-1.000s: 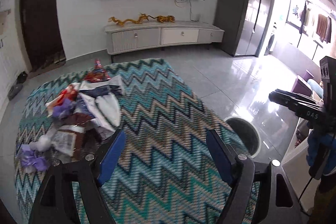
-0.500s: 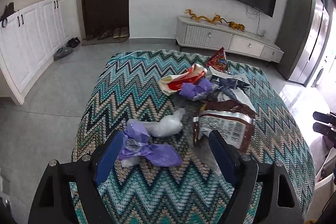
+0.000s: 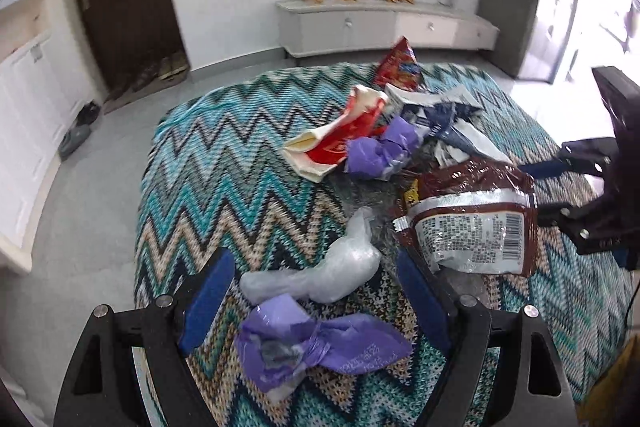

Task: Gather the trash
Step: 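Grasp the white plastic bag with left tool while right tool grasps blue-white paper bag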

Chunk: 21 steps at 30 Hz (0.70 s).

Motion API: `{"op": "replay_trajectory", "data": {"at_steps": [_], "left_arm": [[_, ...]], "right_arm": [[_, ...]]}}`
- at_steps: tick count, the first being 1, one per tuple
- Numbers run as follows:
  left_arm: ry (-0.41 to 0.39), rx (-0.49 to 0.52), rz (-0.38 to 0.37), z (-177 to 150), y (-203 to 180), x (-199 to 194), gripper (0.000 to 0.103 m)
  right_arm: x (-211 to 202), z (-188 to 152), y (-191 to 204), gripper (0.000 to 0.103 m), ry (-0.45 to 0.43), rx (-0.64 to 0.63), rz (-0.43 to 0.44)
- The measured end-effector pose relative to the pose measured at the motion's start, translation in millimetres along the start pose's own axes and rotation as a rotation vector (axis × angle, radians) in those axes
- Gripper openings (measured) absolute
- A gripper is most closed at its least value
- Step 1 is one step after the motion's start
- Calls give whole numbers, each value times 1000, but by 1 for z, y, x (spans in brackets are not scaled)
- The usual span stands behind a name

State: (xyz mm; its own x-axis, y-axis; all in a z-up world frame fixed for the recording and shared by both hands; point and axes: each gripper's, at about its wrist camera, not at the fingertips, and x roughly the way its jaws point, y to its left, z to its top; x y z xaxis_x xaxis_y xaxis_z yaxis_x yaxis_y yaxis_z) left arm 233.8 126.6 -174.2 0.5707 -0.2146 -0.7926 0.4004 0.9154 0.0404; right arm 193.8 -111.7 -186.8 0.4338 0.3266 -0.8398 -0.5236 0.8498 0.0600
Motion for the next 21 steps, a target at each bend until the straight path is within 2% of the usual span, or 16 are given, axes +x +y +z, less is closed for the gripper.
{"op": "replay_trajectory", "data": {"at_steps": [5,7,9,12,15,18,21], "left_arm": [[69,76,-25,6,-11,24,82],[100,83,-28,6,-13,34,73],[122,80,-30,5,-13,42,68],[148,71,-24,2,-12,52,55],[151,61,-26,1,-12,57,49],[140,37,-45,2,-10,55,34],[130,-2,-61,1,-5,52,32]], "right_arm": [[16,12,-1,49,-10,-15,12],[20,17,-4,48,-21,-17,7],[20,17,-10,39,-32,-3,7],[17,15,-24,34,-45,31,7],[16,14,-37,34,-49,74,23],[19,14,-43,34,-55,105,45],[20,16,-49,34,-82,164,118]]}}
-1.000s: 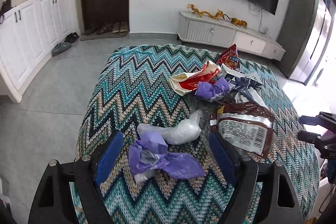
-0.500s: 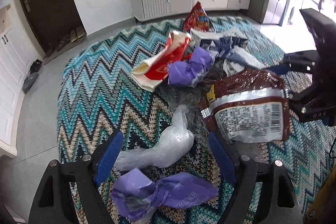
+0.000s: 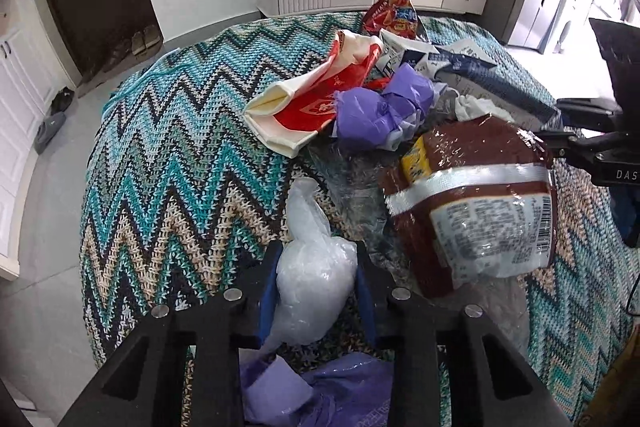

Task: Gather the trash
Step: 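Grasp the white plastic bag with left tool while right tool grasps blue-white paper bag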

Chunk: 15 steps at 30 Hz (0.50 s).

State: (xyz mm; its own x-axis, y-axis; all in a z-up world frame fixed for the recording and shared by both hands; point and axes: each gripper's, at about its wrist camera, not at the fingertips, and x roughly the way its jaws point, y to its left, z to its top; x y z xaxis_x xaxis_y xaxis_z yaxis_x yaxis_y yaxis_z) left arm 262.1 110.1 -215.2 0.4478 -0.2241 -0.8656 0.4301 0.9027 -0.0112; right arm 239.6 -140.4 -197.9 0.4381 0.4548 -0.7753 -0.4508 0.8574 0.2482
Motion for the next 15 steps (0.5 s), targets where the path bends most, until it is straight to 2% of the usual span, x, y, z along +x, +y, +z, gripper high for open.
{"op": "replay_trajectory", "data": {"at_steps": [6,11,15], "left_arm": [[-5,-41,-17,-2,7,-2,32],[-18,-65,-27,-2,13,-5,32],[-22,-87,-20,-2,19,-4,31]], "right_arm": [[-9,2,-11,35,-28,80,65],[-11,8,-14,35,-37,83,50],[-5,11,-13,31,-20,75,28]]}}
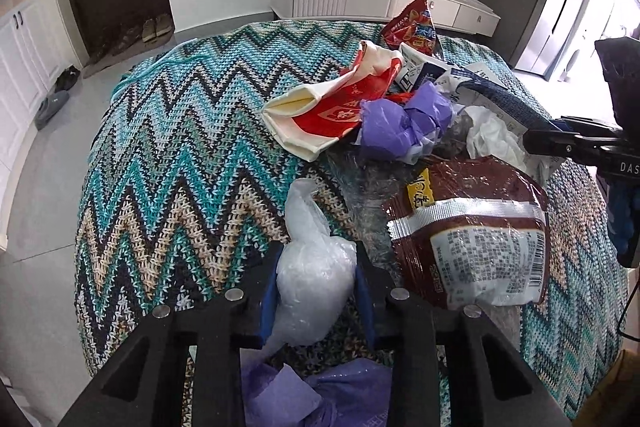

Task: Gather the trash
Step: 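Grasp the white plastic bag with left tool while right tool grasps blue-white paper bag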

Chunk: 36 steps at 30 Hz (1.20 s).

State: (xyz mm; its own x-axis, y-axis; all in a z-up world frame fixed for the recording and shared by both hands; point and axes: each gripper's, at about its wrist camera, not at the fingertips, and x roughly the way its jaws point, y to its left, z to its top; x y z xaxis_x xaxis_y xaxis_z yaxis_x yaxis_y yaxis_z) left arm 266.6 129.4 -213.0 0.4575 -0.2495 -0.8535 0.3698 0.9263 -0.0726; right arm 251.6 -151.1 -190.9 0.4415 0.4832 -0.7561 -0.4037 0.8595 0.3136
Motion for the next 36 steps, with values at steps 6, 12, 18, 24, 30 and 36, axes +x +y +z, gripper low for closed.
{"op": "replay_trajectory", "data": {"at_steps": [6,12,18,24,30,36], "left_arm": [[-28,-35,-5,4,6,-5,30],[-65,-56,-4,-2,7,-18,30],[-120,-102,-28,-5,6,-39,30],[-179,-151,-71,-8,4,-63,30],[-216,-164,-74,-10,-8,-90,30],[-261,-142,-61,-15,-31,-124,30]], "right_arm": [[10,4,5,21,8,4,-28],[-13,-3,7,21,-26,0,-32],[-40,-19,10,20,-42,-41,-114],[-75,-32,5,20,-94,-24,-138],[-108,-42,13,20,-137,-24,-149],[-142,-58,21,20,-192,-15,-150]]}}
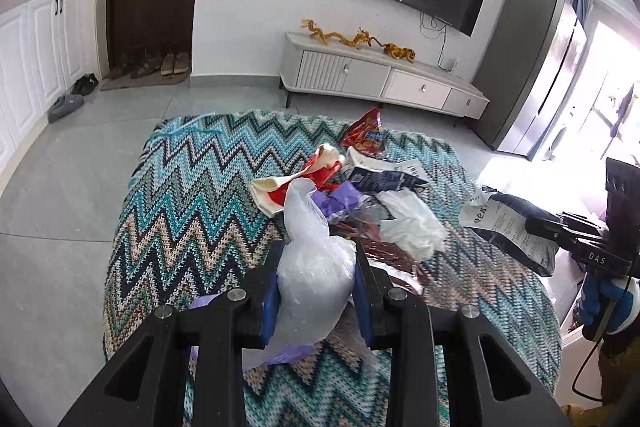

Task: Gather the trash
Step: 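Grasp the white plastic bag with left tool while right tool grasps blue-white paper bag, then carry both bags to the bin and release them inside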

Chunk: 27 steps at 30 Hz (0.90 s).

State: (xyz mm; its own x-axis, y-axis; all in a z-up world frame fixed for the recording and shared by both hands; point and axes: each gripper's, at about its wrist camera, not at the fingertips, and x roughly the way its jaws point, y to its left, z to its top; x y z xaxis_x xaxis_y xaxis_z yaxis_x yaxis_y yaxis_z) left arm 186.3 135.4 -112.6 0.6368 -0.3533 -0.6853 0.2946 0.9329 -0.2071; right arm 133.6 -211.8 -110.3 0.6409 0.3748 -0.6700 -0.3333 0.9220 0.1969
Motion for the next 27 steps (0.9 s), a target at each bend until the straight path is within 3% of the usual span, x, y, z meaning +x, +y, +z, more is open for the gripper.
{"op": "replay_trajectory", "data": {"at_steps": [8,14,19,27], "left_arm": [[-35,50,2,-3,-46,-37,30],[-45,105,-60,6,-109,-43,30],[-9,199,-135,17,-189,-21,30],[147,386,-290,6,-359,60,30]], "right_arm": [[-62,-17,-13,20,-103,47,-17],[-119,-41,-48,20,-193,111,-54],[-166,-73,-101,20,-259,200,-133],[-209,-164,-216,20,-288,441,-298]]}}
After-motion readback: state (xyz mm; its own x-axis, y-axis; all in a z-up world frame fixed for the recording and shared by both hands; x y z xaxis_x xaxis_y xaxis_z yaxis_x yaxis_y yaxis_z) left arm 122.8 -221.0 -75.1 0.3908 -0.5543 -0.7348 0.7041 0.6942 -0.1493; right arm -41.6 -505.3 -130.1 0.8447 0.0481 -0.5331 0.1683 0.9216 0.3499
